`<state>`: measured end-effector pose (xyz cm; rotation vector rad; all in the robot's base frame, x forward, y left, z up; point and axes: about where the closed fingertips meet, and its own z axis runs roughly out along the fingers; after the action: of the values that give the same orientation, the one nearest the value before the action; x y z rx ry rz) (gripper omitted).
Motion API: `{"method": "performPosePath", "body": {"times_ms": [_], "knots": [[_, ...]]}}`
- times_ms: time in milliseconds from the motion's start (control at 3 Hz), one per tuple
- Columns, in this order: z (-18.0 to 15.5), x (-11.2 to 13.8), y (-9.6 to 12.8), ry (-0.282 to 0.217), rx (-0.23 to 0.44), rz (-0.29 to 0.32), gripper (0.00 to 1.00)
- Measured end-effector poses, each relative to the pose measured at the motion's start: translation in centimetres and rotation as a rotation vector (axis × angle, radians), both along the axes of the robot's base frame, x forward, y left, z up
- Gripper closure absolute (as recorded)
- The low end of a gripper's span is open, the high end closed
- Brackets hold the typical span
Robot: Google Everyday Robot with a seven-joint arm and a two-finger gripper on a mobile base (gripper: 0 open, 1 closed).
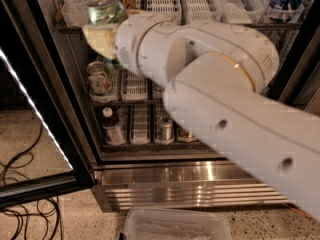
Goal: Pick green can from top shelf of fridge
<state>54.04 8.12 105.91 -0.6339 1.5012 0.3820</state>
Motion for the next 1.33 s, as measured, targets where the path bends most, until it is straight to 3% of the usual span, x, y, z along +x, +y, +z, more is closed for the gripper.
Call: {"method": "performPosePath", "body": {"times_ms": [333, 667, 1000, 1333], "knots": [[-2.5, -5.2, 3.8, 0.105, -0.008, 0.053, 1.0], [-2.5, -5.2, 3.8, 0.105, -0.008, 0.053, 1.0], [-2.6, -6.2, 2.4, 0.113, -0.002, 0.015, 1.0], [-3.1, -9.0, 0.8, 0.137, 0.033, -0.02, 1.0]]}}
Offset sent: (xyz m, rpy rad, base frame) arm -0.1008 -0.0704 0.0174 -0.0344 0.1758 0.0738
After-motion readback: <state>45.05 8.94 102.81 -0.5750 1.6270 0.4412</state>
